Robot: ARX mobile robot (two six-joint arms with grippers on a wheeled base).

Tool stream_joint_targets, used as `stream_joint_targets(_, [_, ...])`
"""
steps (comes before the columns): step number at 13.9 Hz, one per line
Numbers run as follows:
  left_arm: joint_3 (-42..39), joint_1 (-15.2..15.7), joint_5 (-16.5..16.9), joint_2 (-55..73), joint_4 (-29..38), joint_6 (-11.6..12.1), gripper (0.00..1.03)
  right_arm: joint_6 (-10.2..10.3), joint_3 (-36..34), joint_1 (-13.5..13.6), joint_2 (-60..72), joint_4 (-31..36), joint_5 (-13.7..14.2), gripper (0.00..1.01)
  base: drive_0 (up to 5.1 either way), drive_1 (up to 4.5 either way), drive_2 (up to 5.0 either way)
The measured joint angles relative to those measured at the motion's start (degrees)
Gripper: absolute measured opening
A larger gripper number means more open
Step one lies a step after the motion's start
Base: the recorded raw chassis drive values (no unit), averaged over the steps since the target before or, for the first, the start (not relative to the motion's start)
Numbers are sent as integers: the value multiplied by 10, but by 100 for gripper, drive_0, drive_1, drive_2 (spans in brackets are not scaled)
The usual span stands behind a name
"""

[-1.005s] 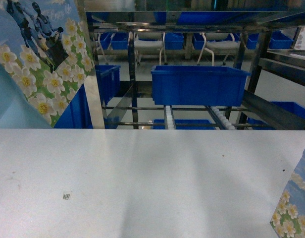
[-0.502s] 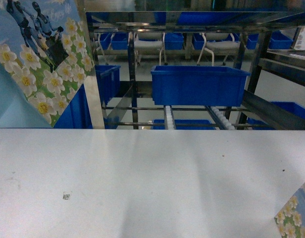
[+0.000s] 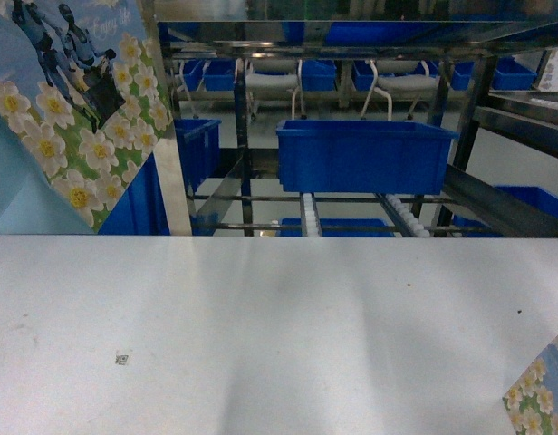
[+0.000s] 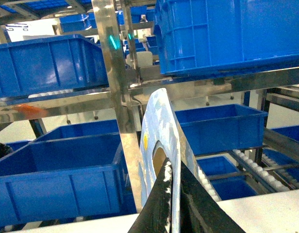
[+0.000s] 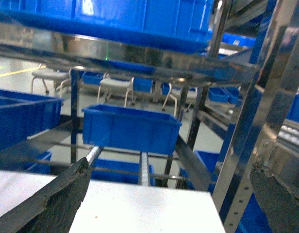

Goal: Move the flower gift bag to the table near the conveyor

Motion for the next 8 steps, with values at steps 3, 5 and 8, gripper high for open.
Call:
stream_joint_targets(3, [0,0,0,0,0,0,2,-11,-9,11,-71,-53,30,98,0,0,0])
stream_joint_targets(5, [0,0,0,0,0,0,2,-22,-21,23,-179,-149,51,98,0,0,0])
stream_joint_targets(8, [0,0,0,0,0,0,2,-29,-26,54,-382,-338,70,98,0,0,0])
